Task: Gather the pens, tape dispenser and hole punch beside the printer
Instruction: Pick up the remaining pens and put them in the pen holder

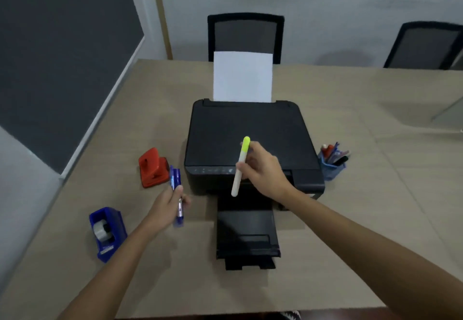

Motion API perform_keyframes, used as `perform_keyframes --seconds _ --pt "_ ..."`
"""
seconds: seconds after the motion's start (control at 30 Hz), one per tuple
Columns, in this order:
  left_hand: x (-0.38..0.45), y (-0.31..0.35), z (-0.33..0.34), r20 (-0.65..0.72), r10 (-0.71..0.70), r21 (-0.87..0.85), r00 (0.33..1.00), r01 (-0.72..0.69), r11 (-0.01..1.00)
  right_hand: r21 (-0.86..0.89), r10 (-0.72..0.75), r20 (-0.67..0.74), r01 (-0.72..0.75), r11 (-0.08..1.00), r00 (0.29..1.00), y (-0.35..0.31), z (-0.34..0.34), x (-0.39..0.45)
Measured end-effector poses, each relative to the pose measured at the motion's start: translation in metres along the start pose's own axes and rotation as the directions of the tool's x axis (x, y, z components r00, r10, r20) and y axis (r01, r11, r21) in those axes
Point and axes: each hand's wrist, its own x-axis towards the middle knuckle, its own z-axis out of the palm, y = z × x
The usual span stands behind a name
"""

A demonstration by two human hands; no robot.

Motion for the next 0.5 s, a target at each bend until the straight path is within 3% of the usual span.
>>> perform_keyframes --seconds 0.13,0.23,0.37,0.5 --pt "0.016 0.093 0.041 0.082 0.204 -0.292 0.975 -0.173 0.941 0.195 0.079 -0.191 -0.041 0.980 0.978 0.018 -0.087 0.009" --pt "0.026 0.151 0.104 0.106 0.312 -0.398 0.944 -0.247 0.883 0.298 0.159 -0.326 -0.058 0.953 0.932 0.048 -0.155 0.010" --pt "0.030 0.207 0.218 0.124 0.315 -0.413 0.941 -0.239 0.879 0.201 0.243 -0.502 -0.162 0.966 0.830 0.107 -0.239 0.007" --pt "0.048 0.223 0.328 0.058 0.252 -0.368 0.966 -0.215 0.905 0.169 0.304 -0.568 -0.254 0.952 0.765 0.159 -0.295 0.004"
